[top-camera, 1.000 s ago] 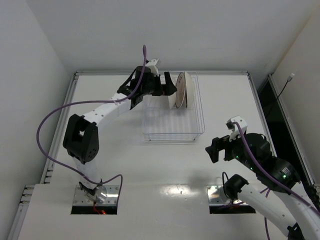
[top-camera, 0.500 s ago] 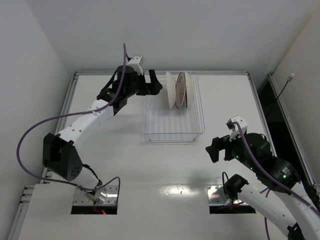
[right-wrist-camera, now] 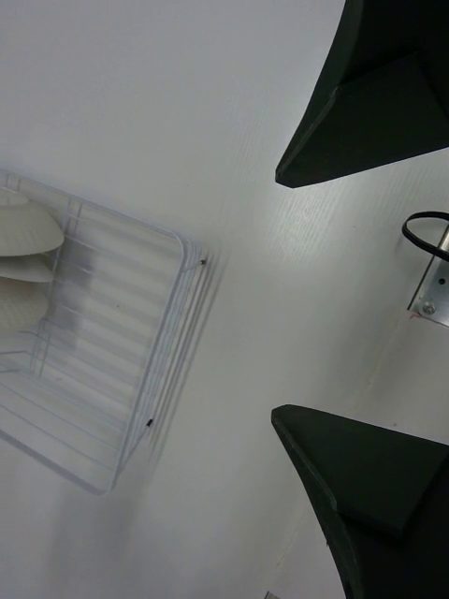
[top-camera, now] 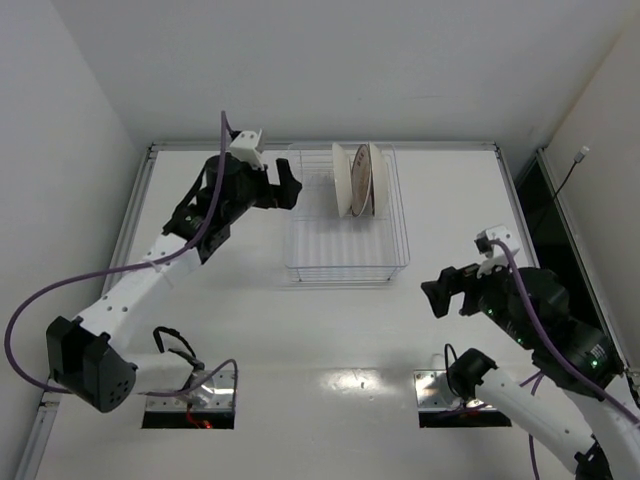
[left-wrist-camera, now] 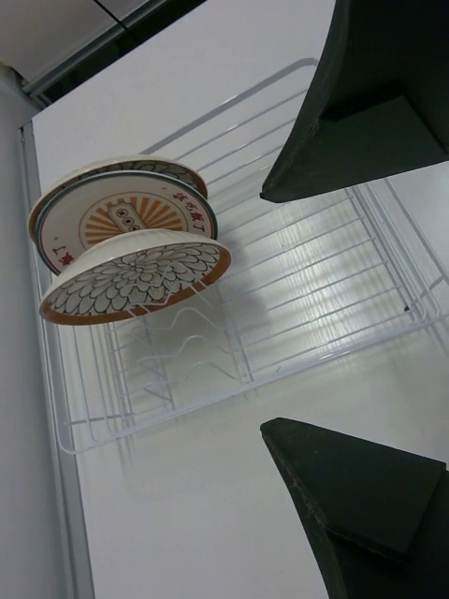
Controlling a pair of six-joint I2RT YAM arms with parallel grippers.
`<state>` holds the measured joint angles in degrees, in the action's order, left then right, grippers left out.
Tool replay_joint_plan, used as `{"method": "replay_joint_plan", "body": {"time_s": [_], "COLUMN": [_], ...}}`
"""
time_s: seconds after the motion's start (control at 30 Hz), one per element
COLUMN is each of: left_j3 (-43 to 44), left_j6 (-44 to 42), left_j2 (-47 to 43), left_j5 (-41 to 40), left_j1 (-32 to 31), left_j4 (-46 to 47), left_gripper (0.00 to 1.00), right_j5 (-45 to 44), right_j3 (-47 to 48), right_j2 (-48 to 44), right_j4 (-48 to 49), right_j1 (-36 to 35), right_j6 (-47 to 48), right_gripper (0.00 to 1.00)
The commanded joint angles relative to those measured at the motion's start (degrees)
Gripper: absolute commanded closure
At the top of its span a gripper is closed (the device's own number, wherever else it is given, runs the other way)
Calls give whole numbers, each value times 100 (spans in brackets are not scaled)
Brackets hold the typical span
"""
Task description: Load the plates into the dish rack
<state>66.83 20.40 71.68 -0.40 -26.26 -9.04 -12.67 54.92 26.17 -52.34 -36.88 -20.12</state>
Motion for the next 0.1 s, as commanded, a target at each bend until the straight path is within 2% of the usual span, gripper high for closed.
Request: {"method": "replay_joint_plan", "body": {"time_s": [0.0, 0.07], "left_j3": [-56, -108], "left_j6": [-186, -186], "left_j2": [-137, -268], "left_j5": [-21, -213], "left_j1": [33, 33], "left_j4": [104, 104], "left_gripper": [0, 0], "right_j5": [-446, -849], "right_j3": [423, 686], "right_j2": [159, 317], "right_j4": [-31, -258], "right_j1": [6, 6], "right_j6": [8, 8], "right_gripper": [0, 0]}}
